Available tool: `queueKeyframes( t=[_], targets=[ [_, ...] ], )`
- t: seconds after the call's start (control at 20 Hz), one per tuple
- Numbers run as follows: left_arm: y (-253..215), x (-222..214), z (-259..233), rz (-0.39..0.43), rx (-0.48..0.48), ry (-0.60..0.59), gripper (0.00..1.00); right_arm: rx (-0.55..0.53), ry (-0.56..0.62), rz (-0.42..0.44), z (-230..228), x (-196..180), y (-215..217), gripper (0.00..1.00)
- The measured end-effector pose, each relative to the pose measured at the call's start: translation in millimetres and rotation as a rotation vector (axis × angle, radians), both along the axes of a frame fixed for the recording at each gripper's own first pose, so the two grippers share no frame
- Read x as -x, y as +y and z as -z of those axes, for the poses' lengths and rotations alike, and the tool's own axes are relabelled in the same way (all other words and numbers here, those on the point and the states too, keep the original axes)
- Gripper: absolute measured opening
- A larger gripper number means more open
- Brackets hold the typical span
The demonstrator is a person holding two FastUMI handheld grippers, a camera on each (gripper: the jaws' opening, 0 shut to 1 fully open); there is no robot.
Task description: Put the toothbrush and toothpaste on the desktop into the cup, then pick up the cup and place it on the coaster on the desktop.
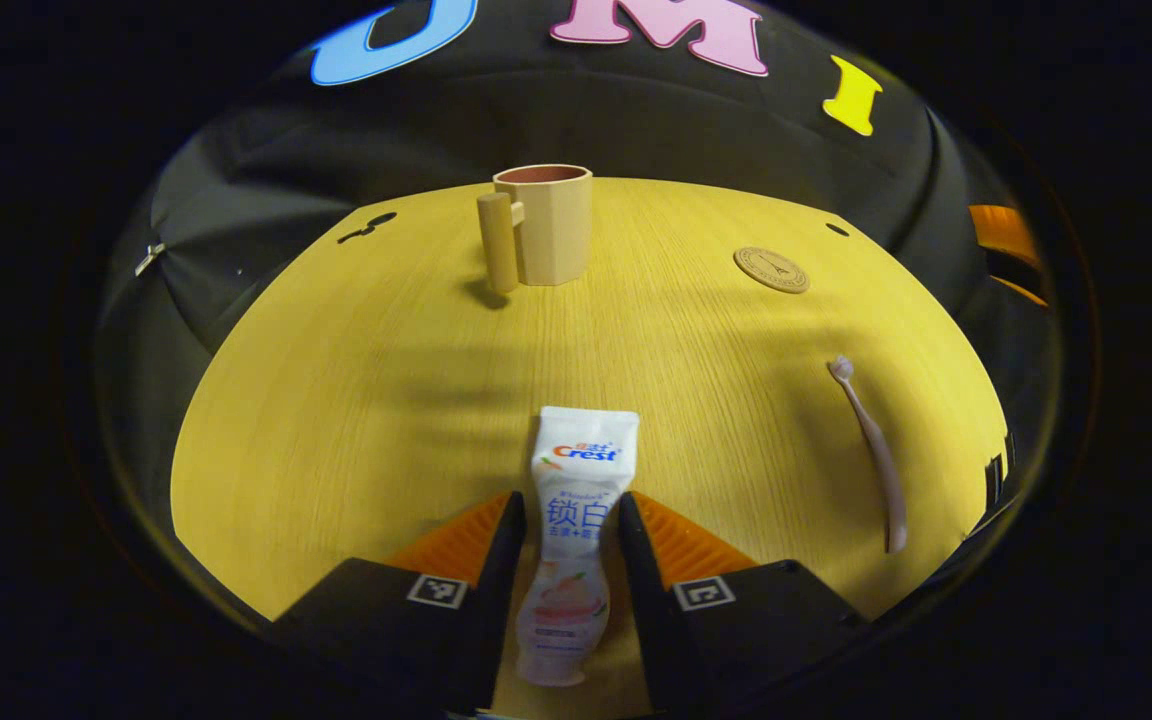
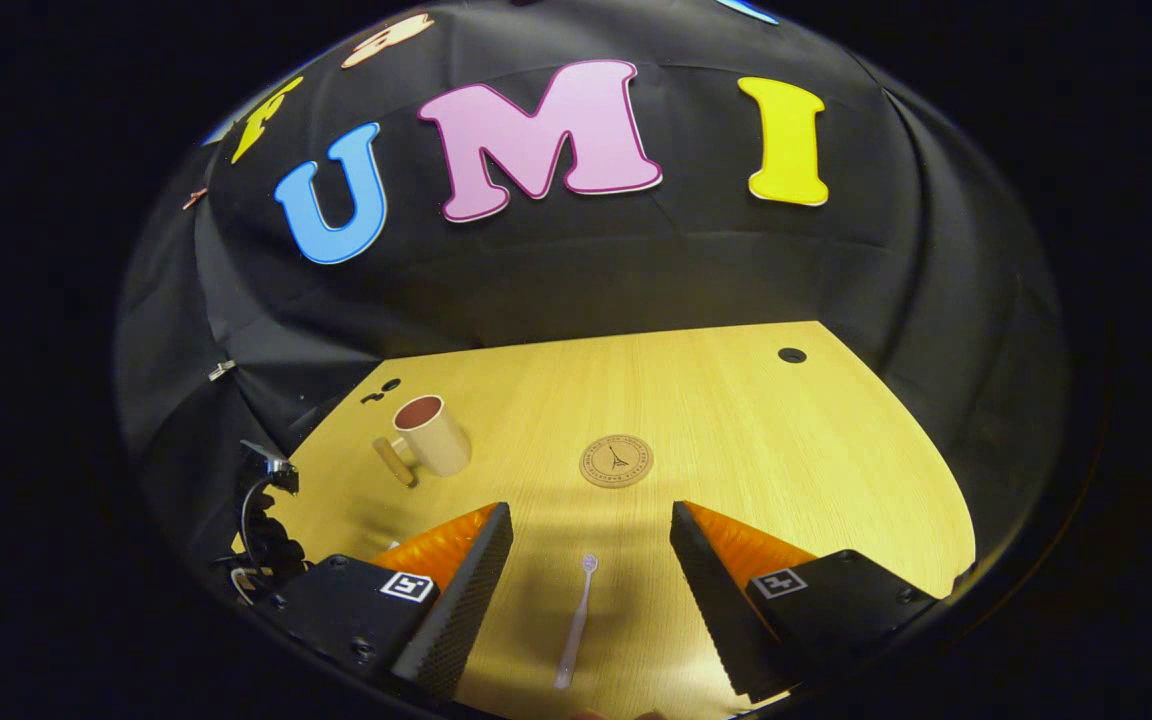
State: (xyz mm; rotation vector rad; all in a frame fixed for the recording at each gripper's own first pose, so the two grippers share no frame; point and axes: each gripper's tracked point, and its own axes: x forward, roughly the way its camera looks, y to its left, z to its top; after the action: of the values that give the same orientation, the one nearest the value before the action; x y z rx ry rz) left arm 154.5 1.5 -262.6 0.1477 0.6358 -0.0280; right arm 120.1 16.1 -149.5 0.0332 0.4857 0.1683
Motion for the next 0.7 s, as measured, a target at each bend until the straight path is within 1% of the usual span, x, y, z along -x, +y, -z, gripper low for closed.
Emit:
queueKeyframes(
  t=[0.05,0.1,0.2,0.3,0.35,0.4,0.45,0.55,0.65,0.7],
  targets=[
    [-0.9,-1.2,1.1,0.011,-0.005,-0.002,0.58,0.009,0.004,0.013,1.1,-0.7,-1.3,0.98],
    [1.3,-3.5,1.8,0.025,-0.014,-0.001,0.50,0.022,0.008,0.023,3.1,-0.1,-2.9,0.98],
    [1.4,4.8,-1.3,0.045,-0.021,0.023,0.42,0.054,0.027,0.044,9.1,5.3,-7.0,0.98],
    [1.1,2.5,-1.6,0.067,-0.020,0.043,0.33,0.071,0.062,0.061,17.9,19.4,-7.4,0.98],
    [0.4,1.6,-2.6,0.081,-0.012,0.047,0.34,0.082,0.083,0.069,23.0,24.0,-7.6,0.98],
    [0.1,1.0,-2.8,0.097,-0.007,0.047,0.28,0.094,0.105,0.076,29.5,26.8,-7.5,0.98],
    [-0.3,0.0,-2.3,0.116,-0.004,0.047,0.25,0.101,0.122,0.083,35.1,30.2,-7.0,0.98],
    [-1.0,1.6,-1.6,0.138,0.021,0.054,0.23,0.105,0.157,0.094,46.2,35.1,-3.7,0.98],
    [-2.0,4.7,-1.2,0.152,0.069,0.062,0.22,0.114,0.190,0.092,57.3,37.2,0.7,0.98],
    [-2.0,7.6,-2.5,0.159,0.096,0.061,0.26,0.130,0.211,0.090,64.4,38.0,1.5,0.98]
  ],
)
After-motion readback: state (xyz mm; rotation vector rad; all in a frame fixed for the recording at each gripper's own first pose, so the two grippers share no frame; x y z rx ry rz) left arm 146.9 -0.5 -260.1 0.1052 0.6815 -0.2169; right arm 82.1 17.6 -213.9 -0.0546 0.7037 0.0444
